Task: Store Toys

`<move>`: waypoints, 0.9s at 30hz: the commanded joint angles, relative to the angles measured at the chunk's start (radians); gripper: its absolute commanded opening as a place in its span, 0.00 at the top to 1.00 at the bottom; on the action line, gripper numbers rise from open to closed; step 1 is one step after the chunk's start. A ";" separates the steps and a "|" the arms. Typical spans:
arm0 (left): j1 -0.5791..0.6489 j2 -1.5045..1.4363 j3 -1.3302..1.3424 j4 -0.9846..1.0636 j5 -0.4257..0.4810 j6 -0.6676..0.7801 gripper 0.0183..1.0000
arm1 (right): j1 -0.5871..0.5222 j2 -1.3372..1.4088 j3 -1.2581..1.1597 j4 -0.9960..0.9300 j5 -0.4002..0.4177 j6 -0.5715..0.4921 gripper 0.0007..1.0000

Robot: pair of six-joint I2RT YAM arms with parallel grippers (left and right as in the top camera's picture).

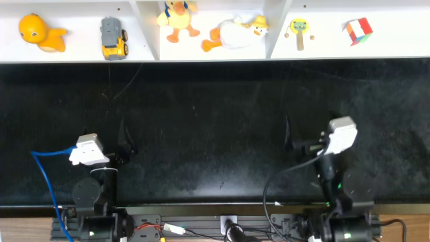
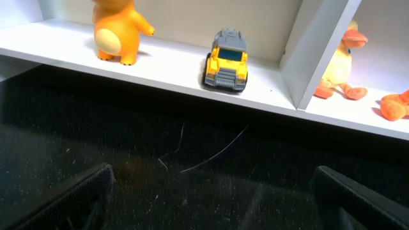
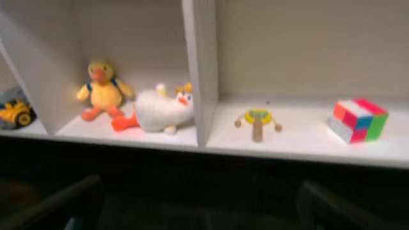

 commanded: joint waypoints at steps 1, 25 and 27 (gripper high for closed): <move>-0.002 -0.012 -0.004 0.002 -0.005 0.011 0.00 | 0.006 -0.123 -0.123 0.016 0.087 0.182 0.00; -0.002 -0.012 -0.004 0.002 -0.005 0.012 0.00 | 0.015 -0.229 -0.324 0.163 0.080 0.217 0.01; -0.002 -0.012 -0.004 0.002 -0.005 0.011 0.00 | 0.015 -0.229 -0.323 0.161 0.080 0.217 0.00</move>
